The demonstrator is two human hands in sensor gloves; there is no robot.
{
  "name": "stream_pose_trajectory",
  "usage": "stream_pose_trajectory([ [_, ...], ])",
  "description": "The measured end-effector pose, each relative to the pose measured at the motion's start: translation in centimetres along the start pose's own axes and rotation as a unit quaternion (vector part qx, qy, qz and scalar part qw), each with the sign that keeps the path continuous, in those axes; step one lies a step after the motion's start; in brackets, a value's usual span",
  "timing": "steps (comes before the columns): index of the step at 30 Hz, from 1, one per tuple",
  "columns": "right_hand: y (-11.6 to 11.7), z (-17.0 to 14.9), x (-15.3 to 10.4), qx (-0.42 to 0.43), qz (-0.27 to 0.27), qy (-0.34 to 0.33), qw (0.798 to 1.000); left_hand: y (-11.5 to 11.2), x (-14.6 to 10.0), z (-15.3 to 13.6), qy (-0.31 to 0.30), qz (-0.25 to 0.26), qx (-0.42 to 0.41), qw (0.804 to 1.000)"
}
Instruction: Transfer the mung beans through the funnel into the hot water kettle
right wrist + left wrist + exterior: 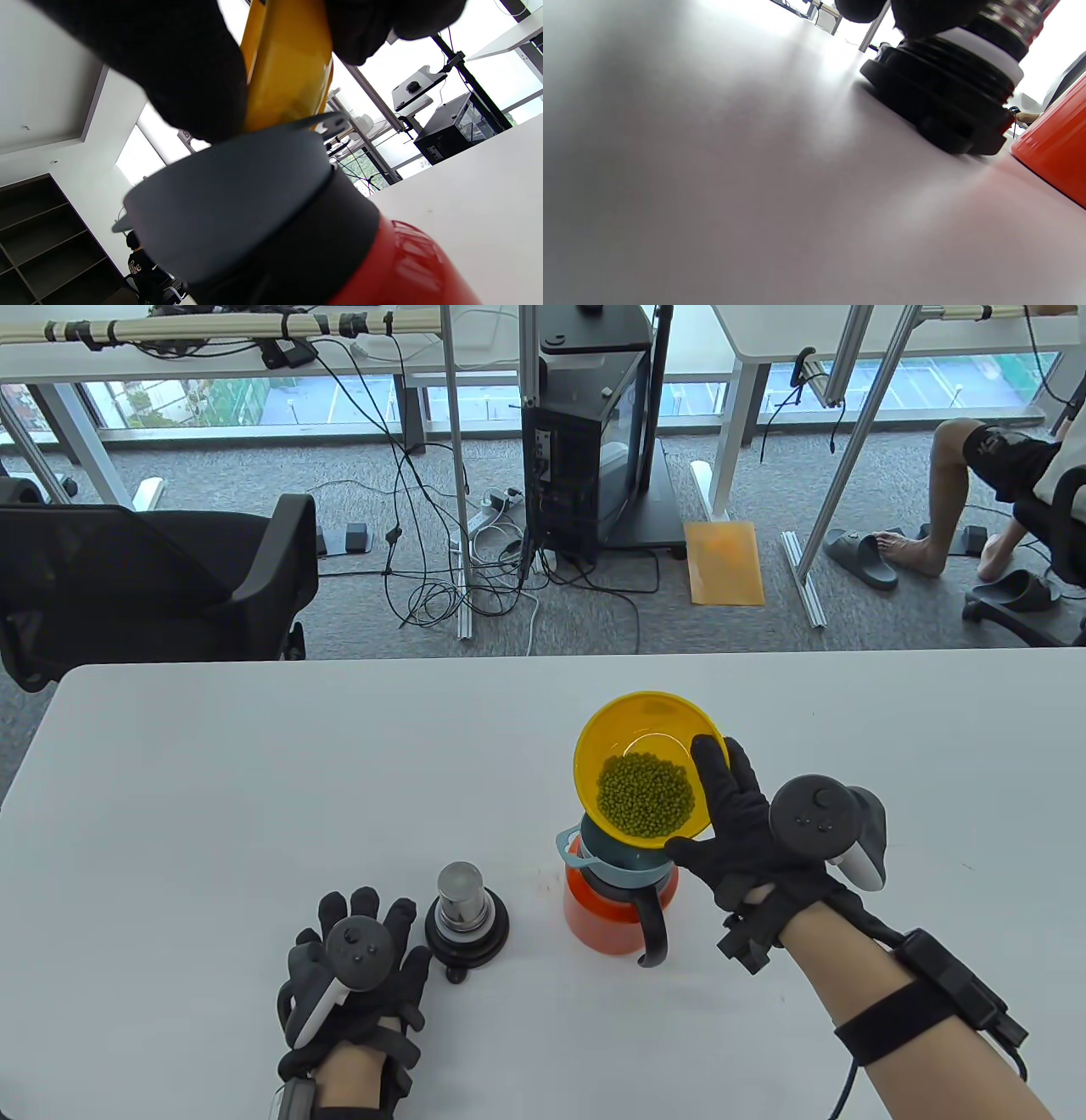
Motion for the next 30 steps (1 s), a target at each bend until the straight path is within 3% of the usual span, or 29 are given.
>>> stream_pose_trajectory([
  [13,0.1,1.0,-1.0,-0.091,-0.037,-0.098,0.990,0.0,0.0,0.0,0.001,-0.002,0.002,1.000],
  [30,0.2,1.6,-1.6,-0.164,-0.065,-0.136,0.975,0.0,0.1,0.1,-0.004,0.001,0.001,1.000],
])
Point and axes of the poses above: the tracker on the back of each hand, its own z axis roughly to the thumb side, its own x axis roughly from the wrist to the fingertips, y = z × x, the point moved 3 cm from there along x, roughly from the wrist to the fingertips, and after that the axes turned 3 degrees about -y, right-handed, at the moved point
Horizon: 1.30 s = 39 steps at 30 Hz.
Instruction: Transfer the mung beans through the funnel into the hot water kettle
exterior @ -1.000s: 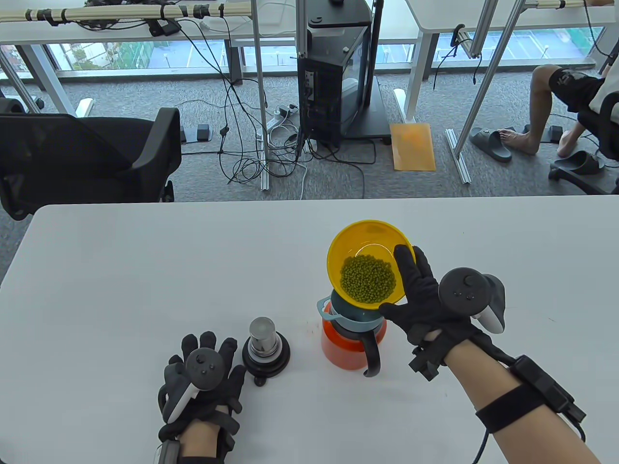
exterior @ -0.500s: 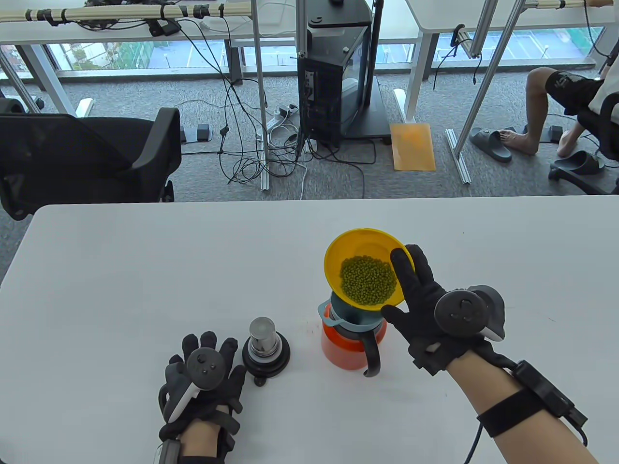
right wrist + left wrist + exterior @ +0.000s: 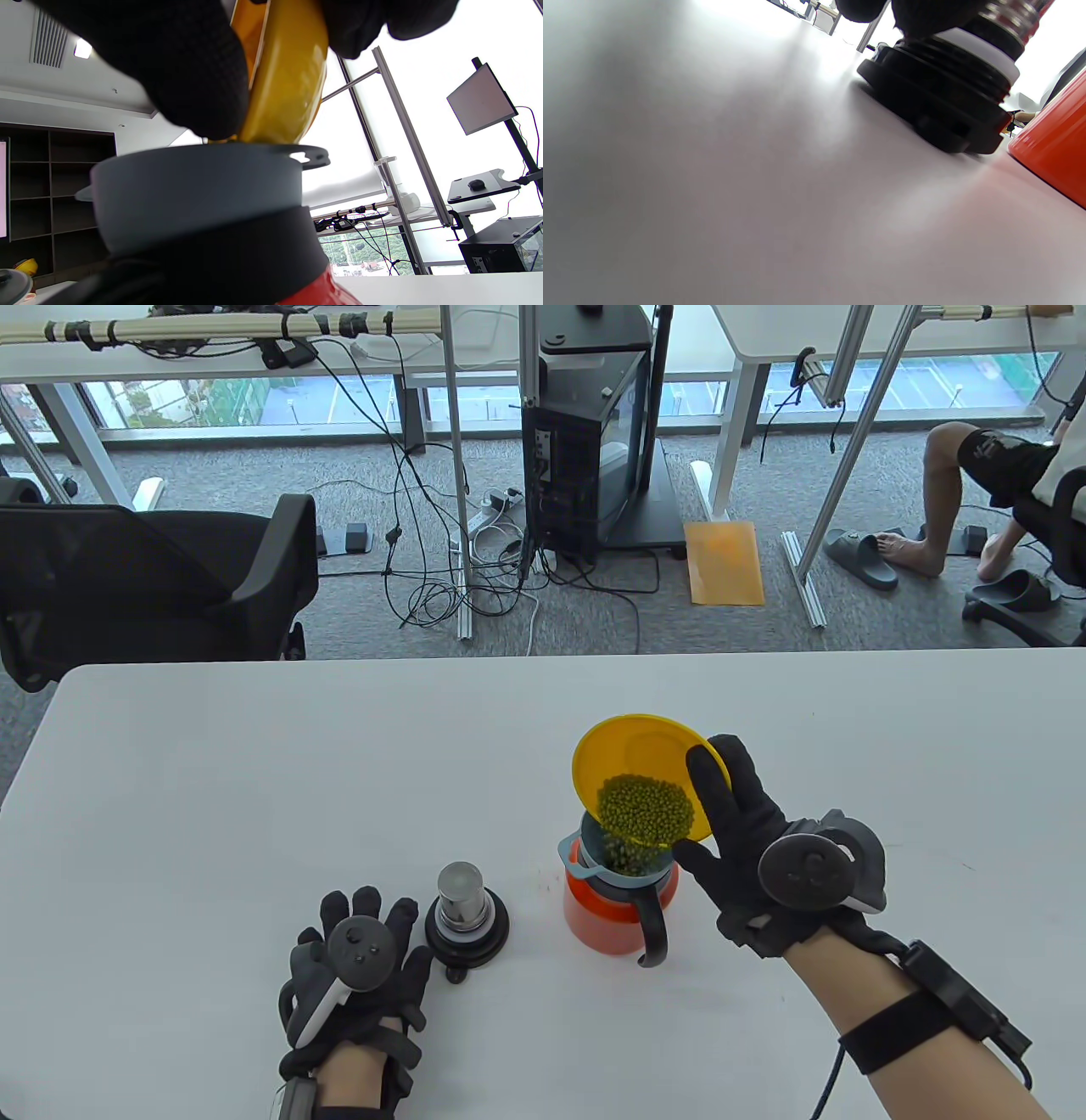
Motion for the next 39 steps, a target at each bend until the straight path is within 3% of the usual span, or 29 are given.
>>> stream_pose_trajectory([
  [13,-0.7,2.5,0.0,-0.128,-0.021,-0.090,0.987,0.0,0.0,0.0,-0.001,0.000,-0.001,1.000],
  [17,-1.3,1.1,0.1,-0.046,-0.040,-0.017,0.998,0.0,0.0,0.0,0.000,0.001,-0.001,1.000],
  [19,-1.6,-0.6,-0.1,0.053,-0.052,0.057,0.996,0.0,0.0,0.0,0.000,0.002,-0.003,1.000],
  [23,-2.4,-5.0,-1.4,0.182,-0.083,0.207,0.958,0.0,0.0,0.0,0.000,0.001,-0.002,1.000],
  [29,-2.0,-10.2,-4.8,0.188,-0.068,0.314,0.928,0.0,0.0,0.0,-0.001,0.000,-0.003,1.000],
  [39,3.6,-15.0,-11.2,0.208,0.031,0.438,0.874,0.0,0.0,0.0,0.002,0.000,-0.001,1.000],
])
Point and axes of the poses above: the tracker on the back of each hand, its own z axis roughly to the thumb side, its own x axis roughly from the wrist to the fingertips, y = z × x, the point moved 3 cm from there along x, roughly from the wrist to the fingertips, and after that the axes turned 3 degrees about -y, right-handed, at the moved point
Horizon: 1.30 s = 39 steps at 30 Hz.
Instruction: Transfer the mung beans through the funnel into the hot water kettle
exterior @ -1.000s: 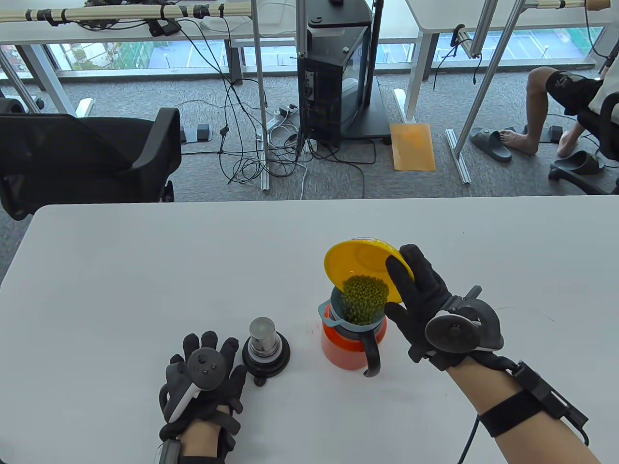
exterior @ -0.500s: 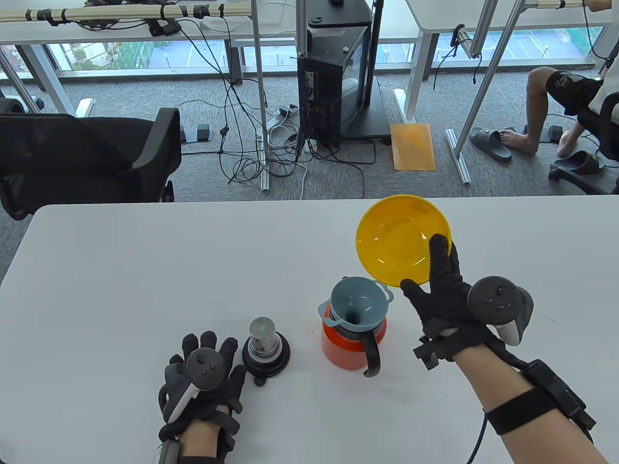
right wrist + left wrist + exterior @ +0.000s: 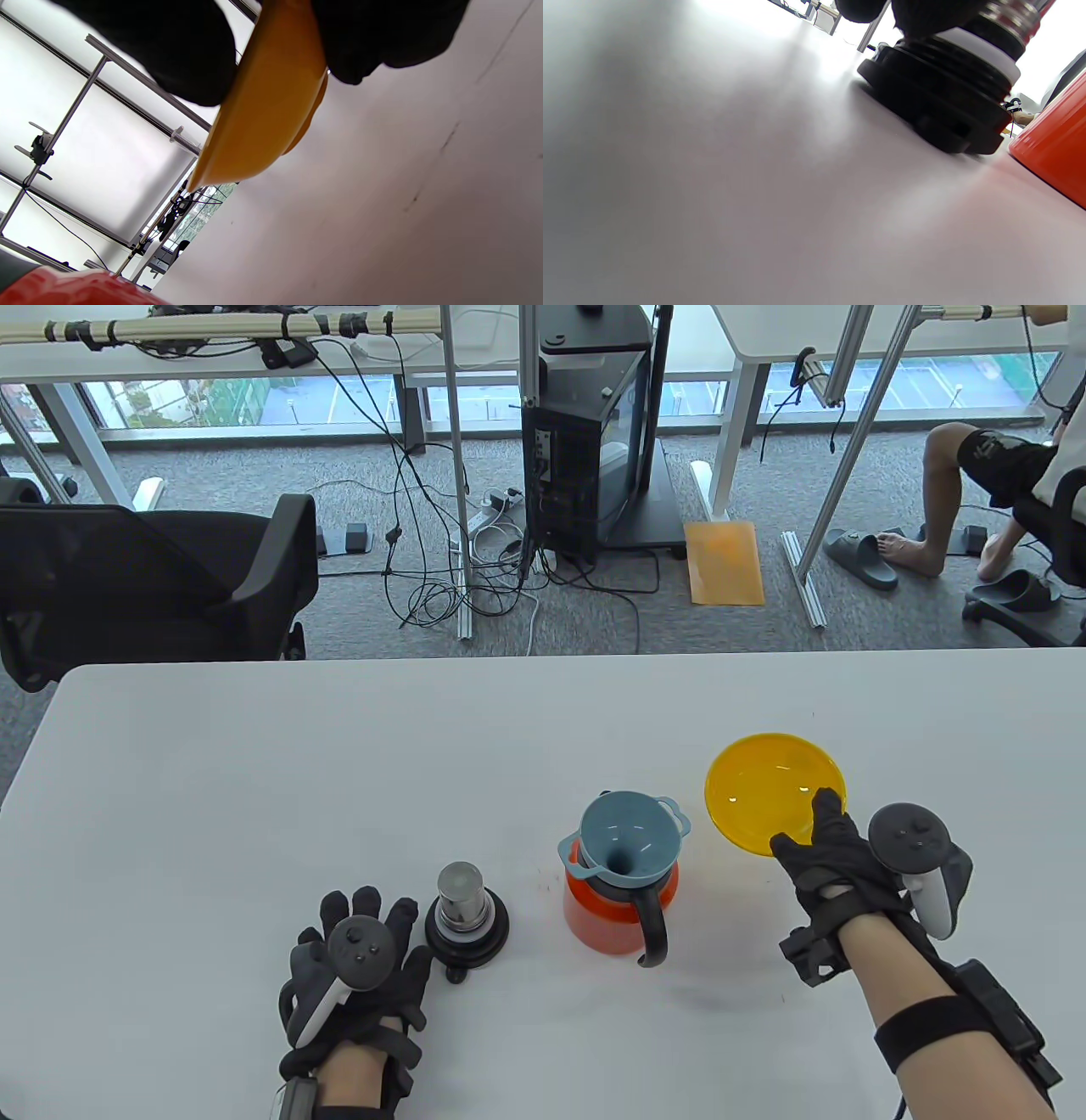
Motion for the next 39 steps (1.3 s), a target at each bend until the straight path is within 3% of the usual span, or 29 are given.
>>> stream_pose_trajectory([
  [8,2.1,-3.6,-0.3,0.007,0.046,0.049,0.998,0.0,0.0,0.0,0.001,-0.001,0.002,1.000],
  [12,2.3,-3.7,-0.4,-0.002,0.035,0.028,0.999,0.0,0.0,0.0,0.001,0.002,0.002,1.000],
  [16,2.5,-4.2,-0.8,-0.044,0.072,0.048,0.995,0.0,0.0,0.1,-0.001,0.004,0.000,1.000],
  [18,2.1,-4.0,-0.9,-0.042,0.053,0.039,0.997,0.0,0.0,0.1,-0.002,0.004,0.001,1.000],
  [22,1.6,-1.9,-1.1,-0.046,0.049,-0.011,0.998,0.0,0.1,0.2,-0.004,0.004,0.001,1.000],
  [26,1.9,2.3,-1.4,-0.036,0.067,-0.090,0.993,-0.1,0.1,0.2,-0.005,0.001,0.003,1.000],
  [32,3.5,9.8,-2.8,-0.068,0.095,-0.238,0.964,-0.2,0.1,0.3,-0.006,0.000,0.003,1.000],
  [39,5.5,14.1,-4.2,-0.075,0.109,-0.331,0.934,-0.2,0.1,0.3,-0.006,0.002,0.000,1.000],
])
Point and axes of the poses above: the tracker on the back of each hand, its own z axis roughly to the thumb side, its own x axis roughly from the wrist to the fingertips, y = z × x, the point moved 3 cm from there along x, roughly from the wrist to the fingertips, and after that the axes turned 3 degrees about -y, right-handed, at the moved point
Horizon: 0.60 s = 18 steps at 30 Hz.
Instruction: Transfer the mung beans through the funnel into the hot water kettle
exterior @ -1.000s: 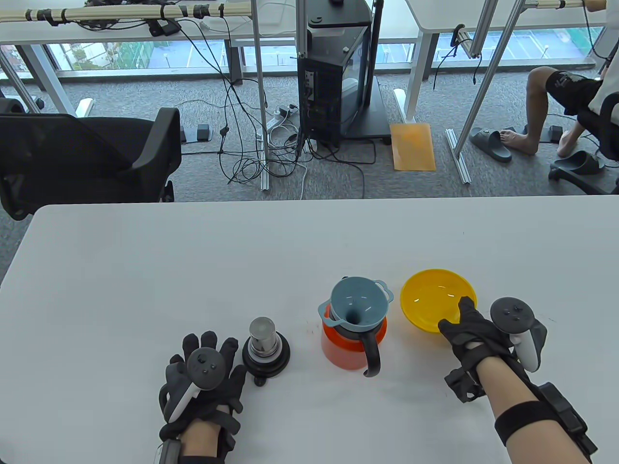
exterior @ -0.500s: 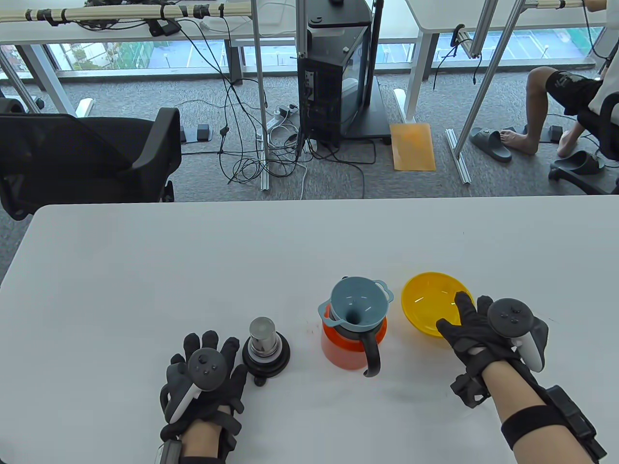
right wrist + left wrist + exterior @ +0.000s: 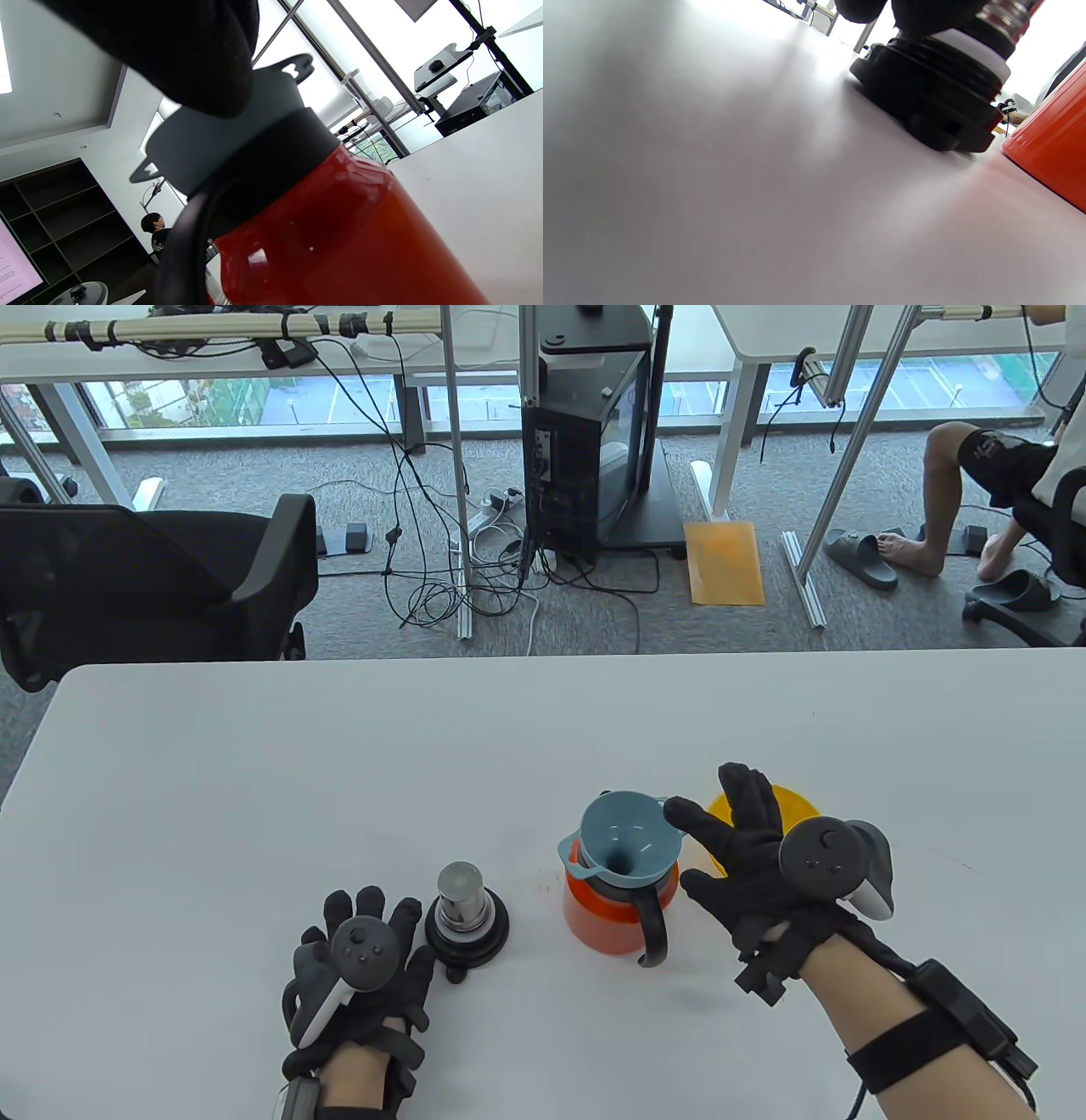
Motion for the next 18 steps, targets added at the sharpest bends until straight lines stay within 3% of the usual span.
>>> stream_pose_trajectory([
  [11,1.6,-0.2,0.9,0.012,0.011,0.008,1.000,0.0,0.0,0.1,-0.002,-0.001,-0.002,1.000],
  [18,0.9,0.1,1.2,0.038,0.015,-0.007,0.999,0.0,0.0,0.1,-0.004,-0.002,-0.001,1.000],
])
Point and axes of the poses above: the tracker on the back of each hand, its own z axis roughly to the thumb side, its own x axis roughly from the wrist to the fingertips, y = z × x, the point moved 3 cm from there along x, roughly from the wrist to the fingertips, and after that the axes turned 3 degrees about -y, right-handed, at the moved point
